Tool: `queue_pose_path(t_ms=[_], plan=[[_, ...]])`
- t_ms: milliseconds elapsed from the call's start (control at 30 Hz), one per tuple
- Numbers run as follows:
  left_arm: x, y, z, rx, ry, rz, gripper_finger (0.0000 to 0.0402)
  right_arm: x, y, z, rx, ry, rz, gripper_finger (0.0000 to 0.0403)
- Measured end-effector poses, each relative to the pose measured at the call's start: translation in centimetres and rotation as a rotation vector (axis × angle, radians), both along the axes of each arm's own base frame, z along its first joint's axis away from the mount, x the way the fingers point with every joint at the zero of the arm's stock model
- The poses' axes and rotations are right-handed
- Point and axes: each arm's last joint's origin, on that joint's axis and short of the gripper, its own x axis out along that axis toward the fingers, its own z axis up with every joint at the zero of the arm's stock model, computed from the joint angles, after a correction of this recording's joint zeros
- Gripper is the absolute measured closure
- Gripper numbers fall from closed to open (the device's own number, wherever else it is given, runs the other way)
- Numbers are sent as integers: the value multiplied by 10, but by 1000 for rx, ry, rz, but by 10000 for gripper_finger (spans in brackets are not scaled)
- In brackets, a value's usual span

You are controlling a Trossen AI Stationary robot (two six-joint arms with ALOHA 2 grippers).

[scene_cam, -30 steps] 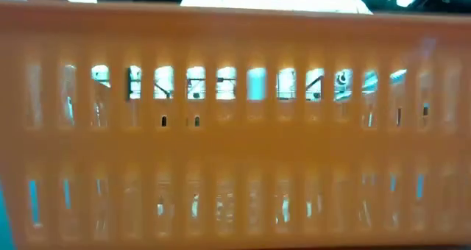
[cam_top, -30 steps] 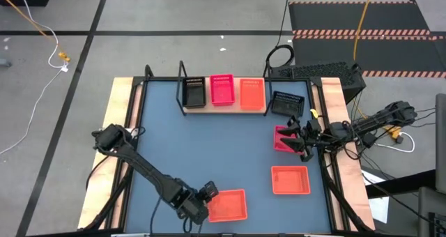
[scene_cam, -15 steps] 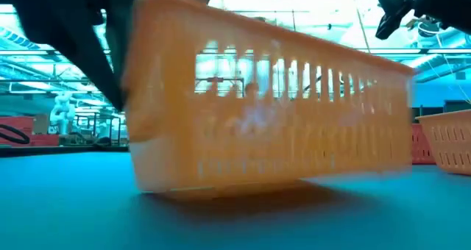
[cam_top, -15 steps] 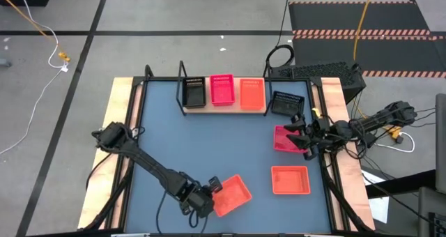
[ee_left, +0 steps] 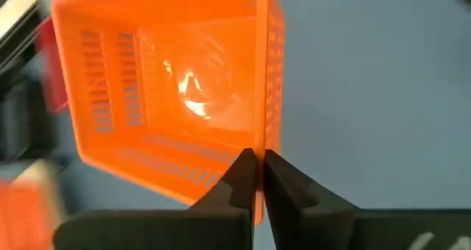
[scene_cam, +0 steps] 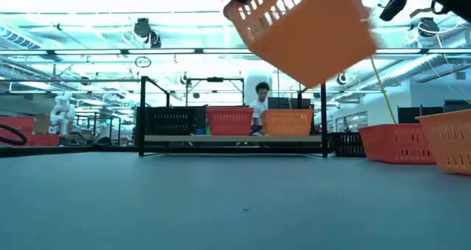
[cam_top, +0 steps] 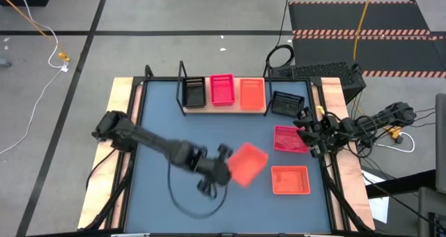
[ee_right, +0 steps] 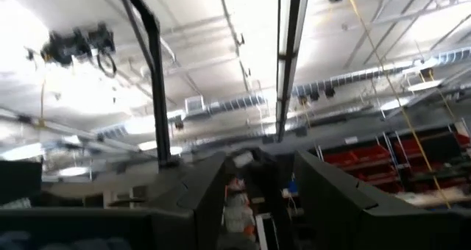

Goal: Stack baskets on shelf by color
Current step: Stack the bottom orange basket on top of the orange basket on the shelf

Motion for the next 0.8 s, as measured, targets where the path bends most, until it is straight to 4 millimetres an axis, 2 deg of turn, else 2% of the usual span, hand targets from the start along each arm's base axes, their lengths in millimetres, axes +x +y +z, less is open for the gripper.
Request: queue_pose_path(t_ms=[100, 233, 333, 533, 567, 667, 800], plan=[[14, 38, 23, -15, -64, 107, 394, -1, 0, 3, 20, -15, 20, 248], [26, 95, 39, 22, -112, 308, 389, -3, 0, 7, 19, -40, 53, 248], [32, 138, 44, 43, -172, 431, 389, -4, 0, 8, 12, -53, 68, 248], [49, 222, 58, 24, -458, 576, 392, -6, 0, 9, -5, -65, 50, 248], [48, 234, 55, 30, -461, 602, 392, -6, 0, 9, -3, -66, 51, 248], [53, 259, 45, 36, -484, 651, 396, -7, 0, 10, -5, -76, 49, 248], [56, 271, 29, 0, -430, 694, 390, -10, -1, 16, -26, -104, 26, 248]])
